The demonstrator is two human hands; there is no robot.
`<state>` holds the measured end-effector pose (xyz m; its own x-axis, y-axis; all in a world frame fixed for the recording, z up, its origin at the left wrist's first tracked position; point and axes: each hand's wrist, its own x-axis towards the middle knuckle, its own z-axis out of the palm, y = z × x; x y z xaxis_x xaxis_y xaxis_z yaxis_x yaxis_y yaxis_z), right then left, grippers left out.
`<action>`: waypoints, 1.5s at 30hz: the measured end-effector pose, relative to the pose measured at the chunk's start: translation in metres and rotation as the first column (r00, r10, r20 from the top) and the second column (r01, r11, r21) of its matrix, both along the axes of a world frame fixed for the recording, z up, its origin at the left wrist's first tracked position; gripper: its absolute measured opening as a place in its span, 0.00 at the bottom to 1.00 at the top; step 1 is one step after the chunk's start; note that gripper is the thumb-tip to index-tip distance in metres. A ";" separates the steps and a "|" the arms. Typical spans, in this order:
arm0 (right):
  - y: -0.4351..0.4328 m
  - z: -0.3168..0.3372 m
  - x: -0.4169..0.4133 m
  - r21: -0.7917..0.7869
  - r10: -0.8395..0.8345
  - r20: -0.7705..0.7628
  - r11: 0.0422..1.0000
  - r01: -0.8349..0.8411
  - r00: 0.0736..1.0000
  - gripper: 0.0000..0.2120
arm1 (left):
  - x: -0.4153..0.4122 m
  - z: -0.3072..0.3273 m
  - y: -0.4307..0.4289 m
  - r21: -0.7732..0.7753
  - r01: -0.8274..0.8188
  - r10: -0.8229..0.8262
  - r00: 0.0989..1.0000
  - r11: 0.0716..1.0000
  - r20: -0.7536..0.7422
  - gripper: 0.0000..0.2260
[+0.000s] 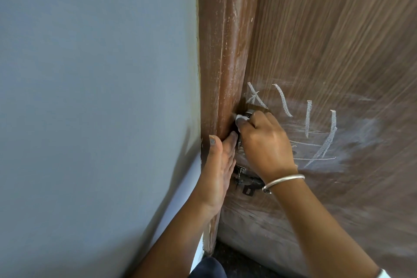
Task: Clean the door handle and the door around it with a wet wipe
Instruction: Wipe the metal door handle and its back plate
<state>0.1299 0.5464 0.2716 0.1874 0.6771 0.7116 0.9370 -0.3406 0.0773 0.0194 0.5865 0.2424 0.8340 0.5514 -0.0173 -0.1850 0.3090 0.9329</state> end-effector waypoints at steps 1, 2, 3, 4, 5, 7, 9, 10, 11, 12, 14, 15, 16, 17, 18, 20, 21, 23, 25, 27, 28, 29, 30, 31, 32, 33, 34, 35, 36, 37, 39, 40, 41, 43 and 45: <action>-0.002 -0.001 0.000 -0.022 -0.004 -0.009 1.000 0.003 1.000 0.03 | 0.000 0.000 0.001 -0.001 0.004 -0.004 1.000 1.000 0.002 0.37; -0.004 -0.002 0.001 -0.030 -0.010 -0.024 0.999 0.010 1.000 0.04 | 0.000 -0.001 0.001 -0.001 0.008 -0.008 1.000 1.000 0.002 0.38; -0.007 -0.003 0.003 -0.023 -0.021 -0.042 1.000 0.020 0.999 0.05 | -0.001 -0.001 0.002 0.001 0.011 -0.011 1.000 1.000 -0.002 0.38; -0.011 -0.003 0.005 -0.003 -0.033 -0.067 0.999 0.032 0.997 0.05 | -0.001 -0.002 0.002 0.003 0.014 -0.014 1.000 1.000 -0.007 0.38; -0.013 -0.003 0.006 0.027 -0.037 -0.093 0.999 0.040 0.995 0.05 | -0.001 -0.002 0.001 0.001 0.019 -0.019 1.000 1.000 -0.013 0.38; -0.015 -0.001 0.009 0.100 -0.017 -0.123 0.995 0.029 0.992 0.04 | -0.002 -0.002 0.002 0.007 0.024 -0.024 0.999 1.000 -0.025 0.39; -0.010 0.002 0.008 0.129 0.016 -0.123 0.992 0.000 0.992 0.03 | -0.001 -0.002 0.001 0.017 0.022 -0.021 0.999 1.000 -0.033 0.39; -0.006 0.002 0.006 0.108 0.023 -0.113 0.994 -0.011 0.993 0.04 | -0.001 -0.002 0.001 0.019 0.019 -0.019 0.999 1.000 -0.033 0.39; -0.002 0.001 0.003 0.063 0.021 -0.100 0.998 -0.015 0.995 0.04 | -0.001 -0.002 0.001 0.020 0.016 -0.015 0.999 1.000 -0.033 0.41; 0.000 0.001 0.002 0.005 0.012 -0.099 1.000 -0.011 0.995 0.04 | -0.001 -0.001 0.001 0.015 0.017 -0.016 0.999 1.000 -0.030 0.44; 0.000 0.000 0.000 -0.090 -0.027 -0.148 0.996 0.014 0.989 0.03 | -0.002 -0.001 0.002 0.020 0.028 -0.027 0.999 0.999 -0.027 0.50; -0.002 0.000 0.000 -0.110 -0.051 -0.177 0.993 0.031 0.983 0.03 | -0.002 -0.002 0.002 0.026 0.024 -0.023 0.999 0.999 -0.029 0.48; -0.005 0.001 0.001 -0.110 -0.071 -0.197 0.993 0.050 0.978 0.03 | -0.002 -0.003 0.002 0.031 0.019 -0.018 0.999 0.999 -0.028 0.43; -0.008 0.001 0.002 -0.097 -0.086 -0.207 0.993 0.067 0.975 0.04 | -0.002 -0.004 0.002 0.030 0.014 -0.013 0.999 0.999 -0.031 0.40; -0.011 0.001 0.003 -0.077 -0.097 -0.211 0.994 0.083 0.973 0.04 | -0.002 -0.005 0.001 0.025 0.012 -0.011 0.999 1.000 -0.034 0.39; -0.014 0.002 0.003 -0.029 -0.099 -0.210 0.995 0.095 0.973 0.04 | -0.002 -0.005 0.002 0.016 0.010 -0.009 0.999 1.000 -0.039 0.38; -0.014 0.002 0.002 -0.014 -0.089 -0.201 0.996 0.088 0.975 0.04 | -0.001 -0.005 0.002 0.012 0.010 -0.009 0.999 1.000 -0.040 0.38; -0.011 0.002 0.000 -0.026 -0.059 -0.165 0.998 0.055 0.985 0.05 | -0.001 -0.004 0.002 0.010 0.010 -0.009 0.999 1.000 -0.035 0.38; -0.008 0.002 -0.003 -0.109 -0.053 -0.136 0.993 0.038 0.989 0.04 | 0.000 -0.004 0.003 0.005 0.013 -0.013 1.000 1.000 -0.024 0.39; -0.007 0.005 -0.003 -0.223 -0.116 -0.155 0.972 0.079 0.981 0.05 | -0.001 -0.004 0.003 0.010 0.025 -0.025 1.000 1.000 -0.019 0.42; -0.009 0.006 -0.001 -0.255 -0.158 -0.167 0.960 0.112 0.973 0.06 | -0.002 -0.004 0.003 0.017 0.031 -0.030 0.999 0.999 -0.021 0.44; -0.011 0.008 0.000 -0.258 -0.189 -0.177 0.956 0.140 0.966 0.06 | -0.002 -0.004 0.003 0.019 0.030 -0.030 0.999 0.999 -0.025 0.43; -0.015 0.008 0.002 -0.239 -0.203 -0.192 0.959 0.155 0.960 0.07 | -0.002 -0.005 0.004 0.018 0.029 -0.029 0.999 0.999 -0.025 0.41; -0.017 0.008 0.002 -0.204 -0.201 -0.211 0.966 0.158 0.957 0.07 | -0.001 -0.006 0.004 0.019 0.027 -0.027 0.999 0.999 -0.027 0.40; -0.019 0.009 0.002 -0.159 -0.183 -0.223 0.976 0.149 0.957 0.06 | -0.001 -0.006 0.004 0.017 0.027 -0.026 0.999 0.999 -0.029 0.39; -0.019 0.009 0.002 -0.109 -0.153 -0.223 0.985 0.132 0.963 0.04 | -0.001 -0.006 0.003 0.018 0.027 -0.026 0.999 0.999 -0.034 0.39; -0.019 0.009 0.001 -0.077 -0.125 -0.210 0.991 0.111 0.970 0.04 | 0.000 -0.006 0.003 0.017 0.028 -0.027 0.999 0.999 -0.037 0.39; -0.018 0.009 0.000 -0.076 -0.105 -0.184 0.993 0.092 0.977 0.04 | 0.000 -0.005 0.003 0.014 0.029 -0.029 0.999 0.999 -0.038 0.40; -0.017 0.010 -0.001 -0.105 -0.094 -0.151 0.991 0.079 0.984 0.05 | 0.000 -0.005 0.003 0.010 0.032 -0.032 0.999 0.999 -0.035 0.41; -0.016 0.010 -0.001 -0.152 -0.097 -0.124 0.985 0.078 0.987 0.06 | -0.001 -0.004 0.003 0.009 0.033 -0.033 0.999 0.999 -0.032 0.43; -0.014 0.012 -0.001 -0.265 -0.146 -0.127 0.958 0.109 0.981 0.06 | -0.001 -0.005 0.003 0.007 0.033 -0.033 0.999 0.999 -0.028 0.42; -0.014 0.012 0.000 -0.305 -0.184 -0.153 0.943 0.131 0.971 0.06 | -0.001 -0.006 0.003 0.006 0.034 -0.033 0.999 0.999 -0.028 0.41; -0.016 0.012 0.002 -0.317 -0.220 -0.176 0.935 0.156 0.960 0.06 | -0.001 -0.006 0.003 0.005 0.034 -0.034 0.999 0.999 -0.030 0.40; -0.022 0.013 0.007 -0.257 -0.233 -0.229 0.951 0.172 0.945 0.06 | -0.002 -0.007 0.004 0.006 0.036 -0.035 0.999 0.999 -0.033 0.39; -0.027 0.013 0.010 -0.157 -0.179 -0.297 0.978 0.137 0.938 0.07 | -0.001 -0.007 0.003 0.006 0.038 -0.038 0.999 0.999 -0.036 0.39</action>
